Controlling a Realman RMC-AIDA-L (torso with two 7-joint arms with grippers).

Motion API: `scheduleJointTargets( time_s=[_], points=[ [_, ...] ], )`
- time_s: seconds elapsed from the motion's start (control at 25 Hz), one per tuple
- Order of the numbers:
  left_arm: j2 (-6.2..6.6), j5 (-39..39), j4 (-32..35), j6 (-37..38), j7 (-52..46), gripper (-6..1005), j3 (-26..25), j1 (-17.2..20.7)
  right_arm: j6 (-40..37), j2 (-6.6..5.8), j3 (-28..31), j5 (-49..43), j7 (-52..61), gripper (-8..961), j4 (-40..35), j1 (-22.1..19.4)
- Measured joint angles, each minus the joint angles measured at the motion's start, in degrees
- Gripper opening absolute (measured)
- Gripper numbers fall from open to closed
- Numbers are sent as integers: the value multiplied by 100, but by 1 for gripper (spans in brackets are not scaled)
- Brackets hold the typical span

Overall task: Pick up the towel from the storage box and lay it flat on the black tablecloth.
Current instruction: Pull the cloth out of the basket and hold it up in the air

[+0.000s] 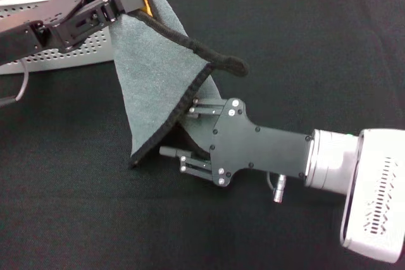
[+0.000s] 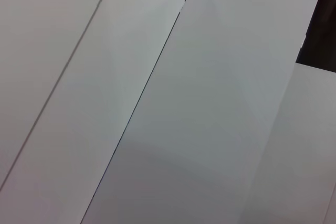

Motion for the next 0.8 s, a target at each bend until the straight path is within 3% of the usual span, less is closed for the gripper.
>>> scheduleJointTargets(
  time_s=[0.4, 0.56, 0.8],
  points=[
    [-28, 132, -8, 34, -57, 24, 198, -96, -642, 0, 238, 47, -126, 481, -35, 213],
    [-42, 89, -54, 36, -76, 24, 175, -63, -620, 0, 314, 56, -285, 481, -84, 24],
    [44, 92, -281, 139, -88, 23, 192, -75, -607, 0, 563, 183, -557, 480, -195, -208]
  ],
)
